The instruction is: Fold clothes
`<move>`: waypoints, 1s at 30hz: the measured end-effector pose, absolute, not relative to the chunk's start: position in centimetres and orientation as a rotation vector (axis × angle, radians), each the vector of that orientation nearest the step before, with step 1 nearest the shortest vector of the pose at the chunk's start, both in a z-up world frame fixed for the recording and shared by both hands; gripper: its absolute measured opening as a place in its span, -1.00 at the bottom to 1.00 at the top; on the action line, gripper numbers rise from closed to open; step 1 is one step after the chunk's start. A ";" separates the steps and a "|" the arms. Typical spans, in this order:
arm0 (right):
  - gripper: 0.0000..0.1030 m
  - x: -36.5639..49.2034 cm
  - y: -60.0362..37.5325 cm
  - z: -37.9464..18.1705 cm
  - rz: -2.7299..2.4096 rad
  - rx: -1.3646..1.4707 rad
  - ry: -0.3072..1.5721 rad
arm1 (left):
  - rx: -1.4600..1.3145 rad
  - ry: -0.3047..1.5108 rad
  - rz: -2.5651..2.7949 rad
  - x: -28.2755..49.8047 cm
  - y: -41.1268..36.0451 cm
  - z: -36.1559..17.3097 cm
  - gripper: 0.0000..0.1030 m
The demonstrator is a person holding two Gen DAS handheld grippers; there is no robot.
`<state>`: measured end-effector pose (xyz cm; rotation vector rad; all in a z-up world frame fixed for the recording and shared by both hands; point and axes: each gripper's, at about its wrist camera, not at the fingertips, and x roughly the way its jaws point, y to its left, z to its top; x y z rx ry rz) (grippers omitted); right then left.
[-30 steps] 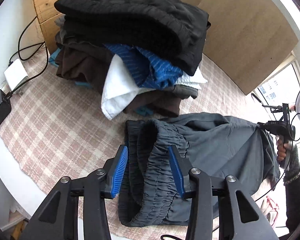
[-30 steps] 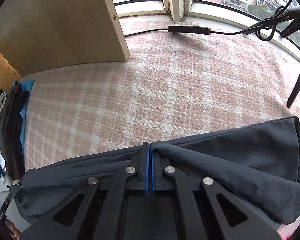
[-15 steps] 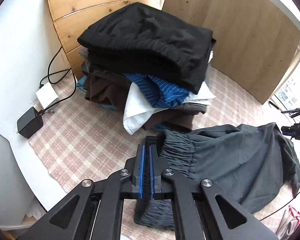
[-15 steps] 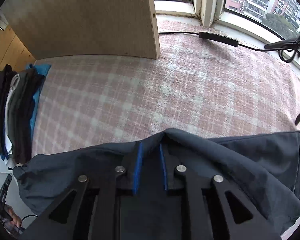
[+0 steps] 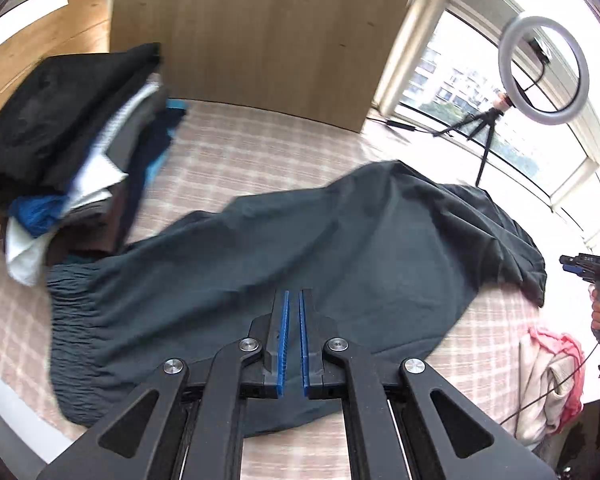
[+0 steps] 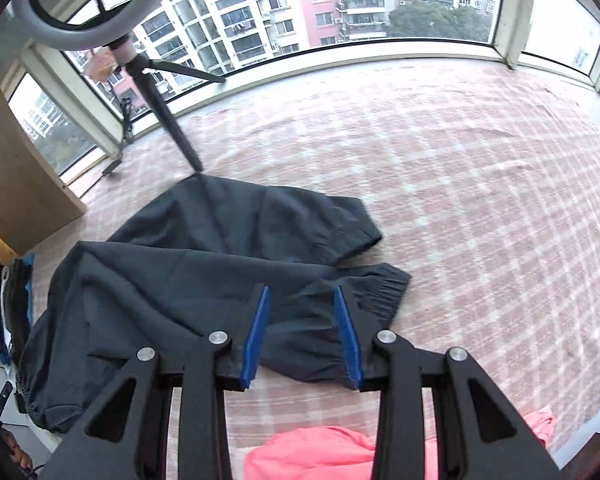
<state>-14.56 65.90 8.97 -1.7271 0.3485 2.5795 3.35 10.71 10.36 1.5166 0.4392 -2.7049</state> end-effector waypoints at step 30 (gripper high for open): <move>-0.84 -6.6 41.0 10.6 3.063 -2.521 0.699 | 1.564 0.504 -2.792 -4.3 16.6 11.7 -0.94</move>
